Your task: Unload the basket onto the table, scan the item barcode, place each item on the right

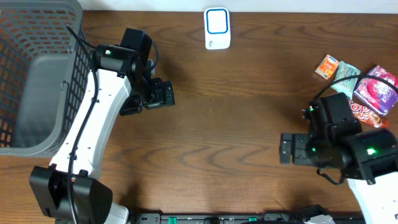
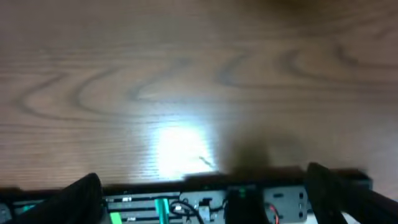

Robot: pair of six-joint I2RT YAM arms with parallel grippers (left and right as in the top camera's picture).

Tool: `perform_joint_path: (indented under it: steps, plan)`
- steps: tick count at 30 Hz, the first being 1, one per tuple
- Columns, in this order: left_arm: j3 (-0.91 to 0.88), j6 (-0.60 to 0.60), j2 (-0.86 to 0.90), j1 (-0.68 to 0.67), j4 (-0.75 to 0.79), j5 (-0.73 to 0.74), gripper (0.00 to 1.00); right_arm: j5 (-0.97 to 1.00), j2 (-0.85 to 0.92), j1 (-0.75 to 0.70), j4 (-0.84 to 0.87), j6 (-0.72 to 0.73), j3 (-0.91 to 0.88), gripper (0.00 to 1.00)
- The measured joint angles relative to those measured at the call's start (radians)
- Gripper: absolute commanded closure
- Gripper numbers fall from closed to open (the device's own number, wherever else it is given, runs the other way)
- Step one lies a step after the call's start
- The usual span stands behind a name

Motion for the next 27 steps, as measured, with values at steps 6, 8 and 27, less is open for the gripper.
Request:
perform_joint_path:
  steps: [6, 8, 27]
  plan:
    - [0.0, 0.0, 0.0, 0.0, 0.0, -0.001, 0.02, 0.003, -0.139, 0.007, 0.203, -0.04, -0.206, 0.01]
    - [0.0, 0.0, 0.0, 0.0, 0.0, -0.001, 0.02, 0.003, -0.221, 0.007, 0.249, -0.045, -0.275, 0.01]
    - [0.0, 0.0, 0.0, 0.0, 0.0, 0.0, 0.02, 0.0, -0.836, -0.038, 0.654, -0.145, -0.672, 0.01]
